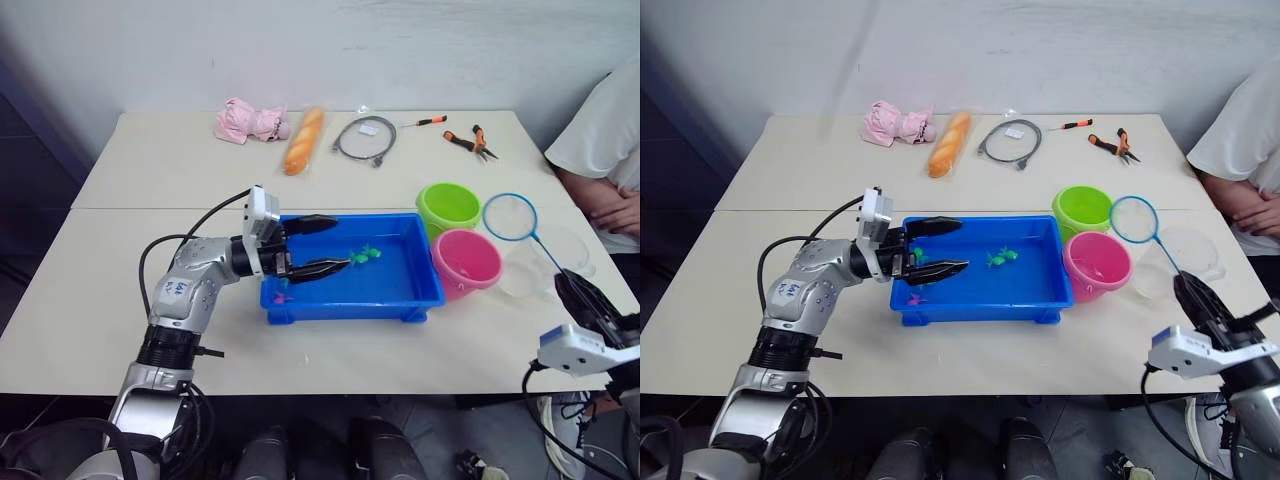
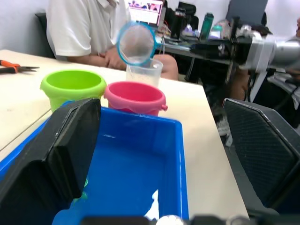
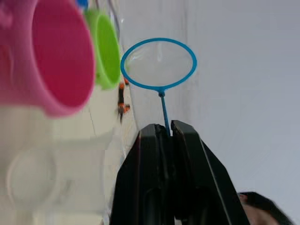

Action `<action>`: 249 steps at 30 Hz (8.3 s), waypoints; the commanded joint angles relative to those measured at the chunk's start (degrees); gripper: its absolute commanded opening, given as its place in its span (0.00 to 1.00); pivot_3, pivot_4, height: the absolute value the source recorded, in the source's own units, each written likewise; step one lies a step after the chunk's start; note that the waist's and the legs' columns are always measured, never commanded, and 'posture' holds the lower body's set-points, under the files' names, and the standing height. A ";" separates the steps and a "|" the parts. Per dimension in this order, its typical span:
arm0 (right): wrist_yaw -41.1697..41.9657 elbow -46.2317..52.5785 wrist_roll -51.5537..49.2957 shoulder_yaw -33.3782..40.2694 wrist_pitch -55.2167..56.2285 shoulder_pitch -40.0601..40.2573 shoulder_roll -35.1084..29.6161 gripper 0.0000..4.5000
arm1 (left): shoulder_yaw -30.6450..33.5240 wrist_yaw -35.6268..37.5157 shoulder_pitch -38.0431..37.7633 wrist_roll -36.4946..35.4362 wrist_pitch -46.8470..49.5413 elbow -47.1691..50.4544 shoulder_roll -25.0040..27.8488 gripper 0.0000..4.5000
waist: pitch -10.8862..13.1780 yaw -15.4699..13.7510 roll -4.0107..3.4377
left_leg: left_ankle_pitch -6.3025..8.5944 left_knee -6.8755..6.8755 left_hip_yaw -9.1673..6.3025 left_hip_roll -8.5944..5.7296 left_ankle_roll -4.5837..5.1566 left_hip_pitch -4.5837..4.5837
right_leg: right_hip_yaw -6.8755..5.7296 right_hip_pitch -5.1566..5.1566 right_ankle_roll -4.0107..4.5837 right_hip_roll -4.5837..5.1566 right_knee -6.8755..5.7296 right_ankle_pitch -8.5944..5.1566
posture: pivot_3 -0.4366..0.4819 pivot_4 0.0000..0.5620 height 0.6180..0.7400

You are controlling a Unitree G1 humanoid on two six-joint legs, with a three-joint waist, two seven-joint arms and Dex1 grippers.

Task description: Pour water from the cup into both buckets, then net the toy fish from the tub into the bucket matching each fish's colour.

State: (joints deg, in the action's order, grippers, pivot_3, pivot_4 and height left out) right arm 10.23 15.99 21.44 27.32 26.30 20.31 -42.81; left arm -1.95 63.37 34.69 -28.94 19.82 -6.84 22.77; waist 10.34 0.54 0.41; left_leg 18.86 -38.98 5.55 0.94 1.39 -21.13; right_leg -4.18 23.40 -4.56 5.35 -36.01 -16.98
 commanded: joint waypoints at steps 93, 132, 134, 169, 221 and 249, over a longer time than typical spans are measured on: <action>55.66 -7.42 -43.29 -44.31 -77.62 -64.58 7.33 0.00 | 3.62 14.03 -9.79 7.31 -13.78 -3.47 21.17 0.99 | 0.00 1.24 0.01 | 0.39 0.05 -0.14 -0.08 0.36 -0.46 | -0.34 0.35 0.05 0.37 0.01 -0.01 | 0.48 0.27 0.99; 41.57 18.50 -50.99 -7.27 -64.29 -27.89 -1.82 0.00 | 3.43 4.25 -1.26 -3.23 2.60 6.56 11.09 0.99 | 0.01 -0.89 0.02 | 0.40 0.06 -0.12 -0.07 0.35 -0.41 | -0.32 0.21 0.00 0.26 0.17 0.02 | 0.48 0.27 0.99; 40.55 20.47 -52.14 -4.49 -64.72 -25.47 -2.08 0.00 | 3.01 4.49 -0.41 -3.23 2.73 5.76 10.18 0.99 | 0.01 -0.92 0.02 | 0.40 0.01 -0.12 -0.08 0.36 -0.41 | -0.31 0.19 0.00 0.26 0.19 0.02 | 0.48 0.27 0.99; 23.39 9.04 -20.59 12.18 -23.80 2.77 8.03 0.00 | -4.13 -1.63 1.68 3.92 0.14 5.49 -0.49 0.99 | 0.00 -1.25 0.01 | 0.32 -0.01 0.04 -0.10 0.33 -0.10 | -0.03 -0.03 -0.12 0.16 0.24 0.07 | 0.48 0.27 0.99; 22.92 19.99 -77.78 -0.44 -70.43 -15.38 -20.37 0.00 | 9.15 8.92 -4.70 3.53 -11.52 -8.69 17.24 0.99 | 0.03 -1.67 0.02 | 0.38 -0.02 -0.19 -0.14 0.62 -0.25 | -0.21 0.00 -0.03 0.56 0.33 0.03 | 0.48 0.27 0.99; 31.90 2.09 -54.82 -38.24 -86.92 -52.47 -19.34 0.00 | 5.15 3.84 -7.90 5.38 -3.99 5.70 17.94 0.99 | 0.04 -0.28 0.01 | 0.44 0.04 -0.13 -0.15 0.50 -0.47 | -0.29 0.28 -0.07 0.55 0.40 0.05 | 0.48 0.27 0.99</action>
State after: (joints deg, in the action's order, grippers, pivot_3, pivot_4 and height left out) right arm 42.70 18.59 -34.91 -11.17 -61.50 -31.22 -63.12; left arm 2.76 67.30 26.41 -23.10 15.78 -3.01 40.21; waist 10.38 0.25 0.42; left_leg 19.30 -38.95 5.41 0.79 1.88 -21.60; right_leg -4.48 23.68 -4.63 5.89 -35.62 -16.93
